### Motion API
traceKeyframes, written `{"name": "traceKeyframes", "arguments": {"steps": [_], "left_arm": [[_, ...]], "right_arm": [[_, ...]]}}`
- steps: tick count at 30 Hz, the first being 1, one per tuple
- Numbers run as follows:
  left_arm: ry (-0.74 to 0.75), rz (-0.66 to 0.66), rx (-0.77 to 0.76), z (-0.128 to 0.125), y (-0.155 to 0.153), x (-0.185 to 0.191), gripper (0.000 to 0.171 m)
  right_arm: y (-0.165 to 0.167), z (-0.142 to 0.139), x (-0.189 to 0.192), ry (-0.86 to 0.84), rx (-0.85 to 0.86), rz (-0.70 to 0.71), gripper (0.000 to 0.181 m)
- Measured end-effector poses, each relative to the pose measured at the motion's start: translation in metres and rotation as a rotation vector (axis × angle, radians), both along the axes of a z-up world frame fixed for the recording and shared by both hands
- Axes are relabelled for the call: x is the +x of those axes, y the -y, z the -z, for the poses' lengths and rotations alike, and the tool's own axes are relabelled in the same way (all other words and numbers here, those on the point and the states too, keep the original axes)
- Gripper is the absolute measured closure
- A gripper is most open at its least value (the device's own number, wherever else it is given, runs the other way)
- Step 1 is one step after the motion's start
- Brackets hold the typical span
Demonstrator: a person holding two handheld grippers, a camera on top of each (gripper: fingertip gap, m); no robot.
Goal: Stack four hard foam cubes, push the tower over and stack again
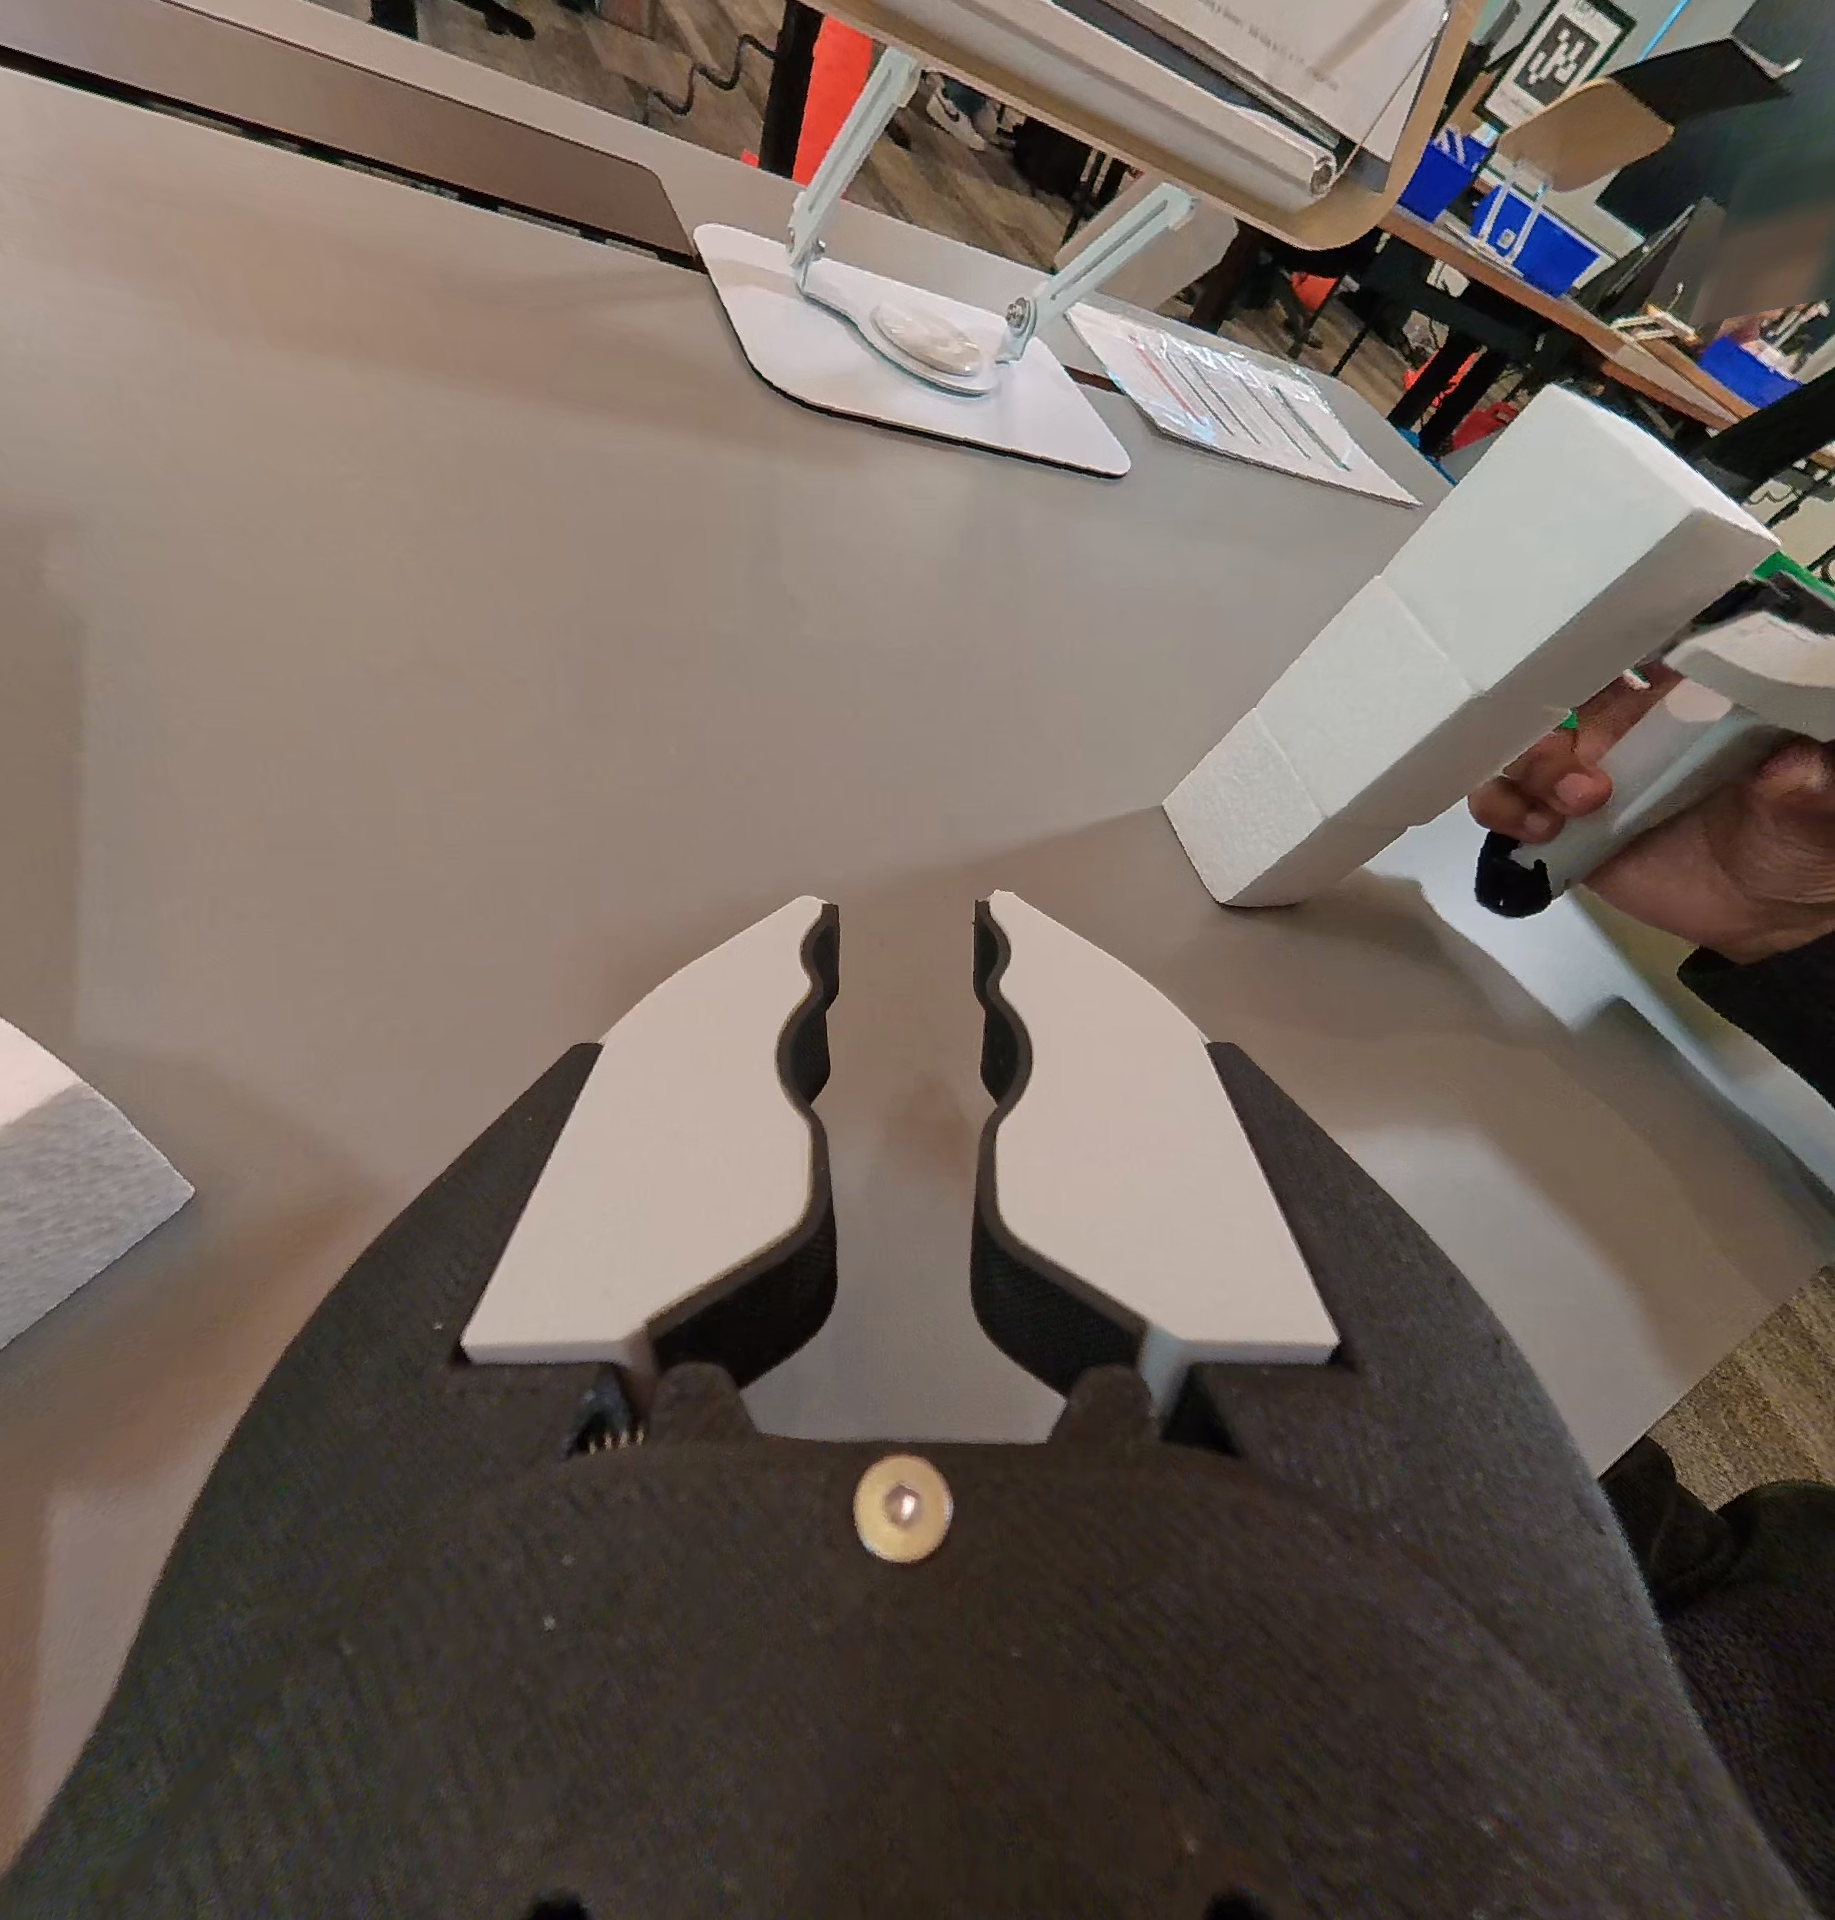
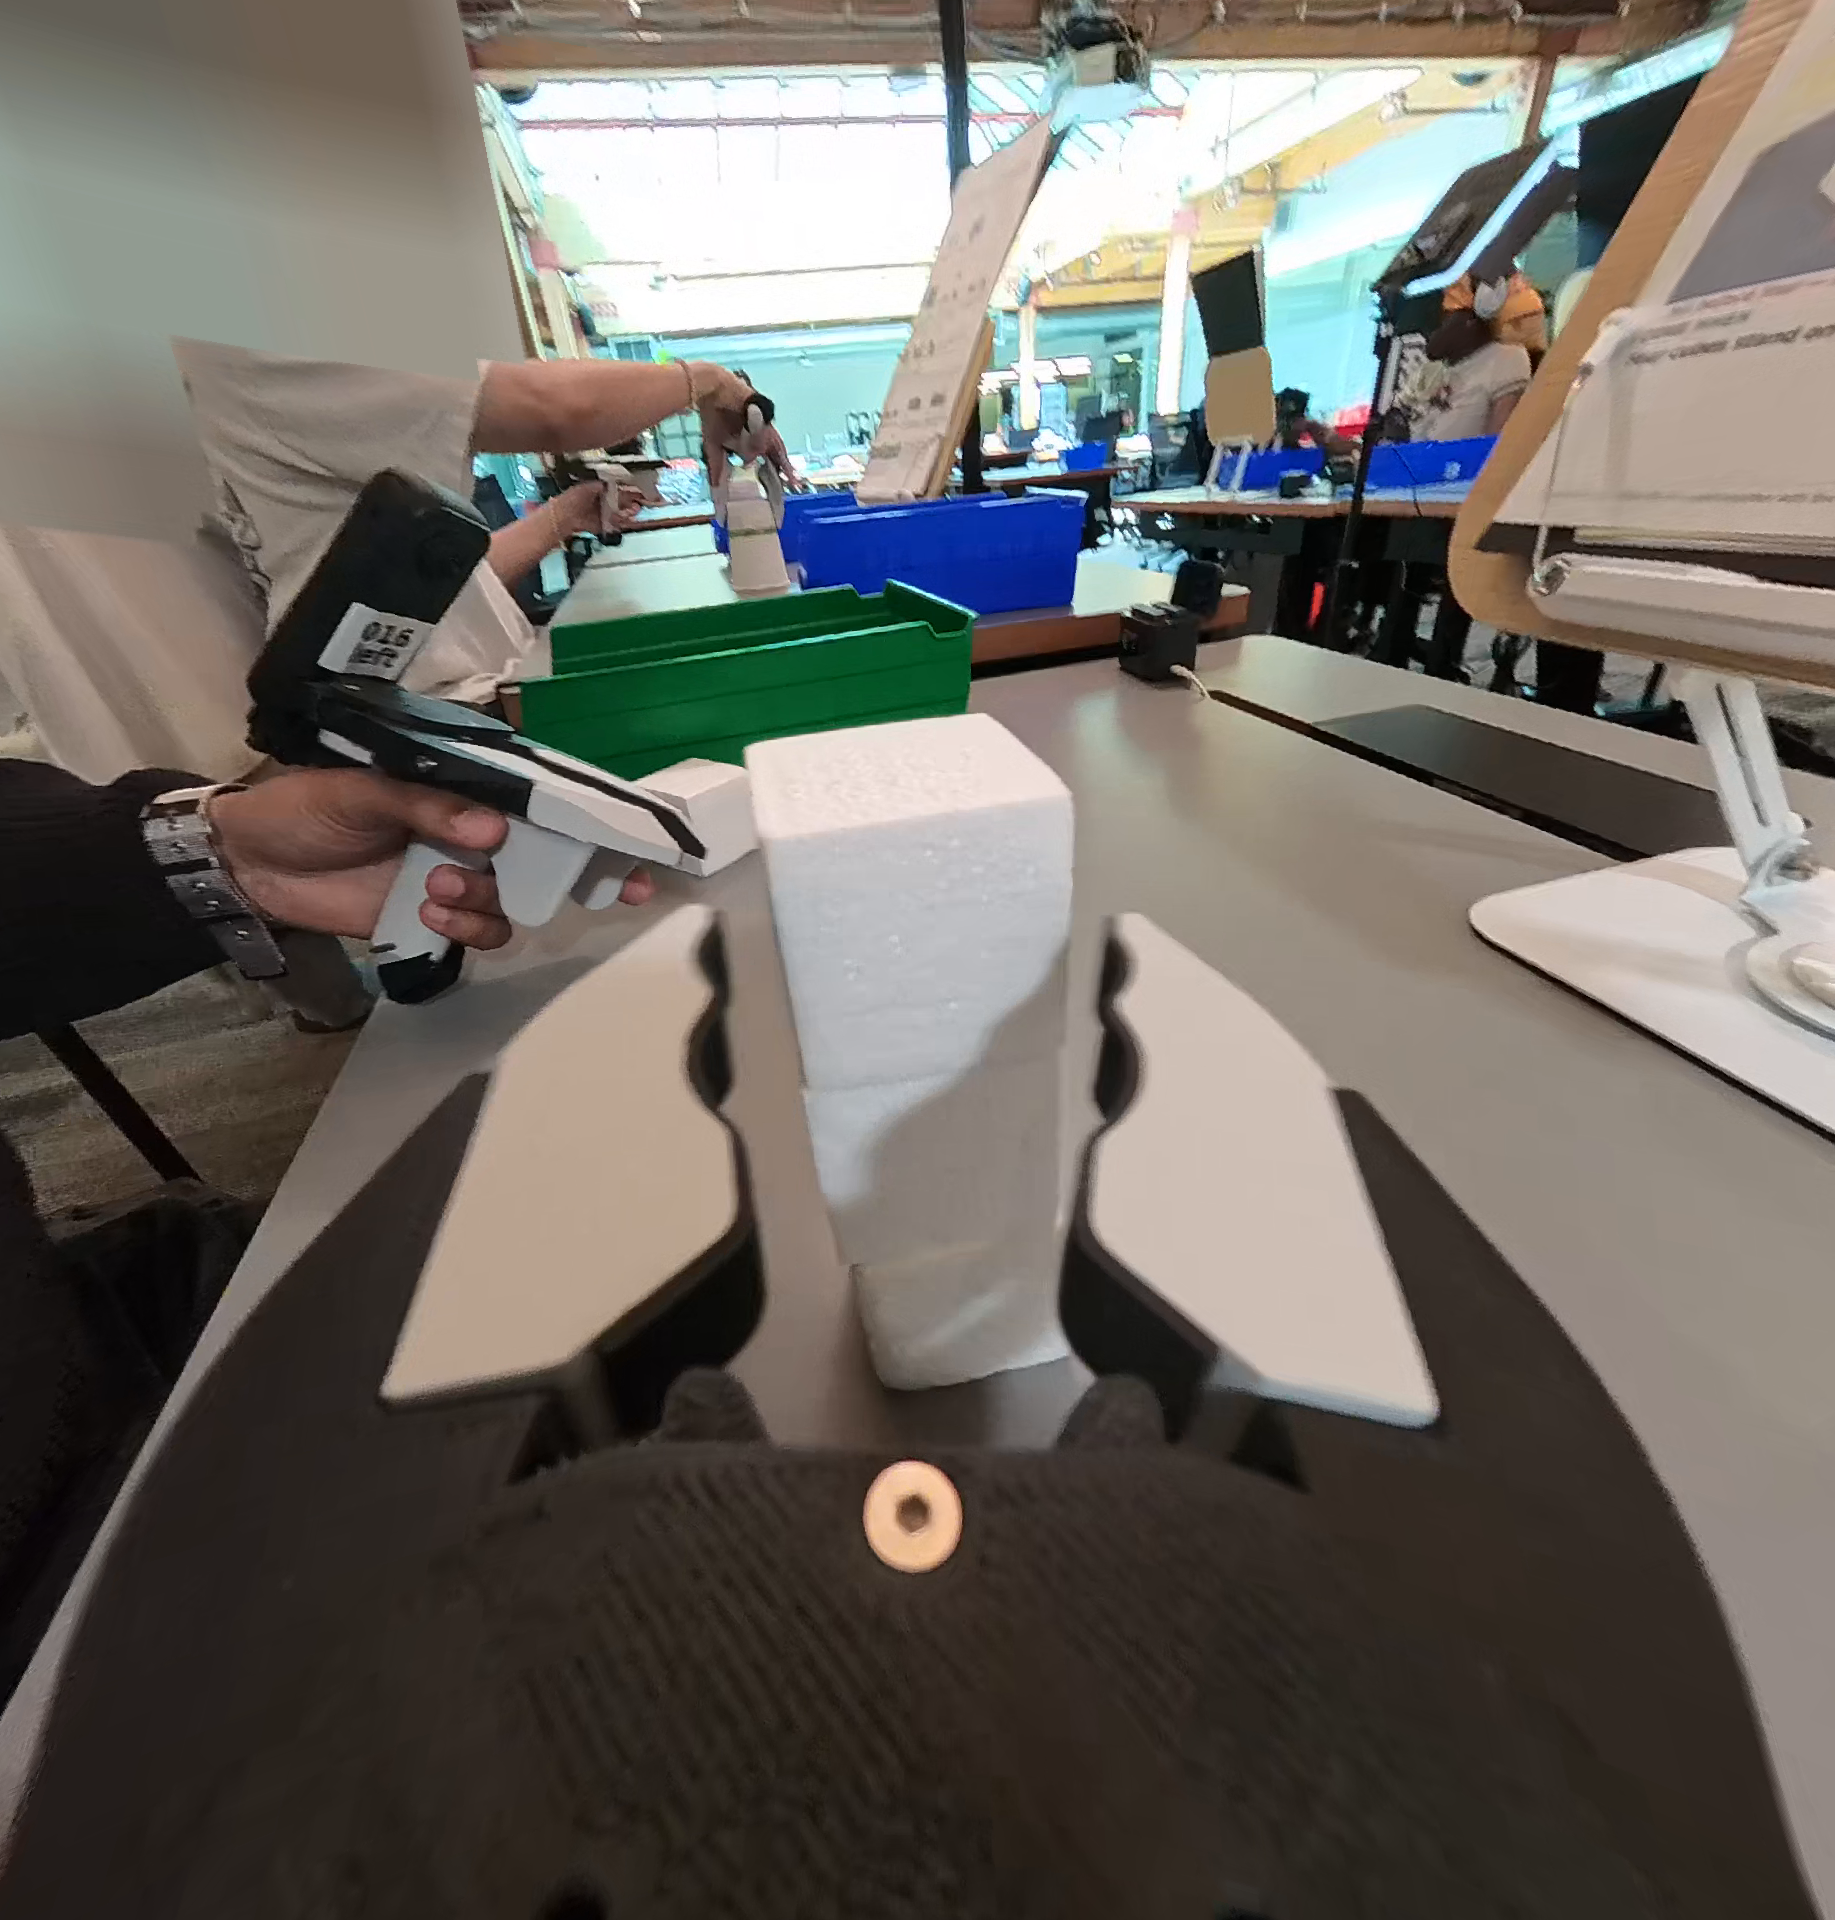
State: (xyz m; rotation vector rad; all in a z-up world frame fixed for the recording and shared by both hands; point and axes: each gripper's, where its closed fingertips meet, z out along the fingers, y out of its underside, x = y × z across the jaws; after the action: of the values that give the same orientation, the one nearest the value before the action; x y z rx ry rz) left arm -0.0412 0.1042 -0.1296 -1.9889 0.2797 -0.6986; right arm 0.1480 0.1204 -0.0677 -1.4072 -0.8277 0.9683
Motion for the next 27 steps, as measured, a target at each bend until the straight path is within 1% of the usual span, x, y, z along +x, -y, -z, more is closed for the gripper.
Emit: {"name": "traceKeyframes", "arguments": {"steps": [1, 7, 10, 12, 15, 18, 19, 21, 22, 23, 24, 26, 27], "left_arm": [[0.000, 0.000, -0.001, 0.000, 0.000, 0.000, 0.146], [0.001, 0.000, -0.002, 0.000, 0.000, 0.000, 0.146], [0.001, 0.002, -0.004, 0.000, 0.000, 0.000, 0.146], [-0.001, 0.001, -0.003, 0.000, 0.000, 0.000, 0.146], [0.001, -0.002, -0.003, 0.000, 0.000, -0.001, 0.146], [0.000, -0.006, 0.002, -0.001, 0.000, -0.001, 0.146], [-0.001, -0.007, 0.003, -0.001, -0.001, -0.002, 0.146], [-0.002, -0.008, 0.005, -0.001, -0.001, -0.002, 0.146], [-0.002, -0.008, 0.006, -0.001, -0.001, -0.001, 0.146], [-0.003, -0.008, 0.008, -0.002, -0.002, -0.001, 0.146], [-0.004, -0.007, 0.010, -0.002, -0.002, 0.000, 0.146], [-0.006, -0.001, 0.011, -0.002, -0.003, 0.002, 0.147], [-0.007, 0.003, 0.012, -0.002, -0.003, 0.004, 0.147]], "right_arm": [[-0.001, 0.000, 0.000, 0.007, -0.006, 0.004, 0.104], [-0.004, -0.004, 0.006, 0.014, -0.013, 0.029, 0.090], [-0.007, -0.010, 0.014, -0.019, -0.030, 0.053, 0.083], [-0.009, -0.015, 0.021, -0.036, -0.035, 0.079, 0.081], [-0.014, -0.022, 0.034, -0.043, -0.021, 0.147, 0.084], [-0.017, -0.029, 0.047, -0.035, -0.002, 0.208, 0.099], [-0.017, -0.030, 0.050, -0.029, 0.001, 0.216, 0.108], [-0.016, -0.022, 0.055, 0.025, -0.017, 0.226, 0.133], [-0.014, -0.013, 0.058, 0.076, -0.031, 0.223, 0.152], [-0.012, -0.001, 0.060, 0.155, -0.047, 0.212, 0.177], [-0.009, 0.013, 0.061, 0.244, -0.066, 0.200, 0.181], [-0.002, 0.039, 0.062, 0.409, -0.089, 0.166, 0.181], [0.003, 0.049, 0.058, 0.464, -0.083, 0.131, 0.181]]}}
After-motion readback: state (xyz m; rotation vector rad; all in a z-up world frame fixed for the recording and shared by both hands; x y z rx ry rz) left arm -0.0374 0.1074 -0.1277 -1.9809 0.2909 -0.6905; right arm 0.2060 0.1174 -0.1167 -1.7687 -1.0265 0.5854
